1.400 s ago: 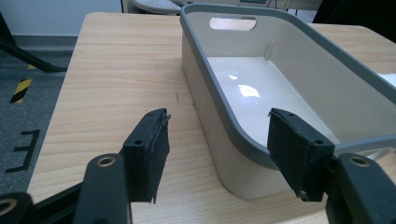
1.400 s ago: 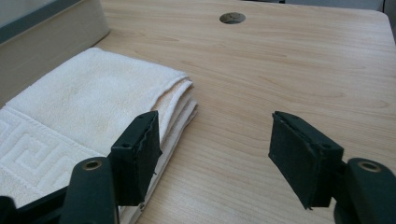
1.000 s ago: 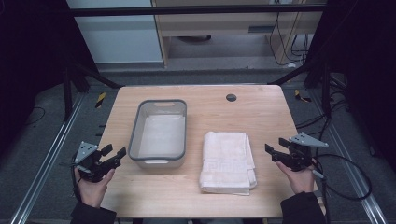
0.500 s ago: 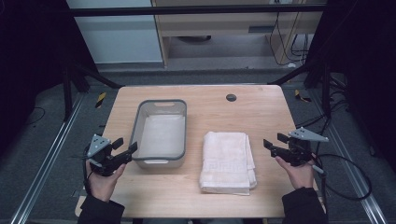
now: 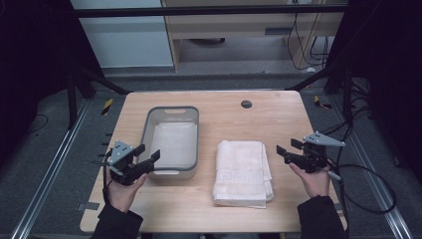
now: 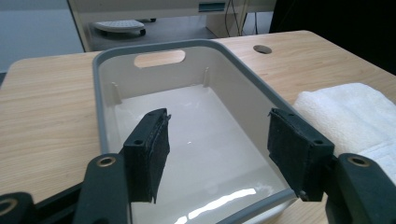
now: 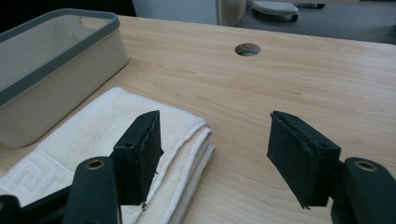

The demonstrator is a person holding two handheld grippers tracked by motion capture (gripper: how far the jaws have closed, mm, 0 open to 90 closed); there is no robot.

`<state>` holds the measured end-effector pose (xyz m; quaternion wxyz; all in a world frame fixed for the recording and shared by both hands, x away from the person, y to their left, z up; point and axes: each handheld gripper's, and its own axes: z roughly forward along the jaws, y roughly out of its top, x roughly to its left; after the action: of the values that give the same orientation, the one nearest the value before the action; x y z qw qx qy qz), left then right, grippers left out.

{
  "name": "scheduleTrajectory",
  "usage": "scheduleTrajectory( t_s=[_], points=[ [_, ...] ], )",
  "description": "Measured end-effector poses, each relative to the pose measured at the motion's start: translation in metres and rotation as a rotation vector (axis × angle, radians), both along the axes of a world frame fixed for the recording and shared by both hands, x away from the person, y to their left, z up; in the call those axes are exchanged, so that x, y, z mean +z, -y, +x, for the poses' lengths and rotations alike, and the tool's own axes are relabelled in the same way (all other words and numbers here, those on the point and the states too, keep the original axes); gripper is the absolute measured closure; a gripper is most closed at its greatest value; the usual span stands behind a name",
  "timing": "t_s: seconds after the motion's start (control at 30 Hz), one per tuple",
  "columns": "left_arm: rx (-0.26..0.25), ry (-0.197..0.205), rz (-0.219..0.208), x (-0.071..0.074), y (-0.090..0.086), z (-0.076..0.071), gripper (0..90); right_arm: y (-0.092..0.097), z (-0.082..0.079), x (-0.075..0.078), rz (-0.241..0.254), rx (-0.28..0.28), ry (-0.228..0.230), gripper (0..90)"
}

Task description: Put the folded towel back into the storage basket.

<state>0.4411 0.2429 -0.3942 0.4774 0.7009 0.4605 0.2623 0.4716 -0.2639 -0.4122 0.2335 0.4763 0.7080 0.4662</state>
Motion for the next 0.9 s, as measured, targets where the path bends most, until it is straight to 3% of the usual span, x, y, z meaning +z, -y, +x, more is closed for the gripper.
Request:
scheduleTrajectory(
  t_s=[0.27, 0.67, 0.9],
  points=[
    [-0.041, -0.007, 0.009, -0.001, 0.019, 0.002, 37.5, -0.003, 0.007, 0.004, 0.02, -0.012, 0.012, 32.8],
    [-0.097, -0.01, 0.011, -0.002, 0.049, 0.005, 37.6, -0.01, 0.015, 0.011, 0.032, 0.012, 0.038, 31.8],
    [-0.139, -0.014, 0.027, -0.004, 0.067, 0.002, 37.1, -0.017, 0.018, 0.008, 0.028, 0.033, 0.041, 30.3]
  ],
)
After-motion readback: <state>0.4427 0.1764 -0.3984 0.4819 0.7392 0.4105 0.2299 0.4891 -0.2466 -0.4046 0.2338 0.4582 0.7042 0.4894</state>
